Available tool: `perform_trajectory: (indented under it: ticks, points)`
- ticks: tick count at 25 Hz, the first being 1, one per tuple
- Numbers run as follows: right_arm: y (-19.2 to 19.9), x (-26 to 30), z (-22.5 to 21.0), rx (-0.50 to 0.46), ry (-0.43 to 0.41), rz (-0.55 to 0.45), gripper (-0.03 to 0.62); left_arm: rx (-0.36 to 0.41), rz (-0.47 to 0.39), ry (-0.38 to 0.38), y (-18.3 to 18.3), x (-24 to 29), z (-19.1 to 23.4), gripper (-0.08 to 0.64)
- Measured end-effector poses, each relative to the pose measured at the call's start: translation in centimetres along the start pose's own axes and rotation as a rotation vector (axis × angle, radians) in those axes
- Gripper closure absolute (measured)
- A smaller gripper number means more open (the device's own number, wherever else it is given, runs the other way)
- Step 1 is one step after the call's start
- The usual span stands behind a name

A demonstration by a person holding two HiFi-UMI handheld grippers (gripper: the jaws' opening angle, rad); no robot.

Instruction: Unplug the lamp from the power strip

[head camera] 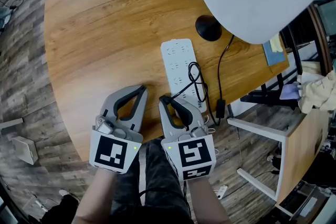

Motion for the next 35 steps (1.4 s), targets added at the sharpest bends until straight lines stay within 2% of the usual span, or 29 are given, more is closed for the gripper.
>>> perform_trajectory:
  ticks: [5, 9, 12, 19, 24, 31, 35]
  points:
    - [0.0, 0.4, 1.1, -0.006, 0.007, 0.005, 0.499, -0.001, -0.006, -0.006, 0.3, -1.0, 0.4, 0.565]
    - [0.3, 0.3, 1.7, -0.001, 0.018, 0.006, 0.456, 0.005, -0.016, -0.012, 0.2, -1.8, 1.0, 0.565]
    - [0.5, -0.1, 1.7, 0.011, 0.049, -0.007, 0.452, 0.008, -0.023, -0.012, 0.2, -2.4, 1.1, 0.565]
    - [0.3, -1.2, 1.6, 0.051, 0.139, -0.053, 0.374, 0.024, -0.028, 0.005, 0.3, -3.5, 0.9, 0.565]
    - [0.0, -2.1, 2.1, 0.044, 0.151, -0.074, 0.371, 0.035, -0.041, 0.016, -0.2, -4.1, 0.5, 0.565]
    - [-1.6, -4.1, 3.0, -0.01, 0.155, -0.162, 0.395, 0.032, -0.068, 0.036, -1.4, -4.7, -0.2, 0.565]
    - [-2.7, -6.0, 2.7, -0.038, 0.228, -0.236, 0.547, 0.03, -0.087, 0.049, -2.3, -5.1, -0.7, 0.565]
Point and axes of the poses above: the fingertips, and each gripper's own axes: x forward along the fingers, z to its left, y out of its underside, the point moved 4 cm from there along -x, backward along the fingers, and after that the axes turned 5 degrees about -y, right-handed, at the moved point
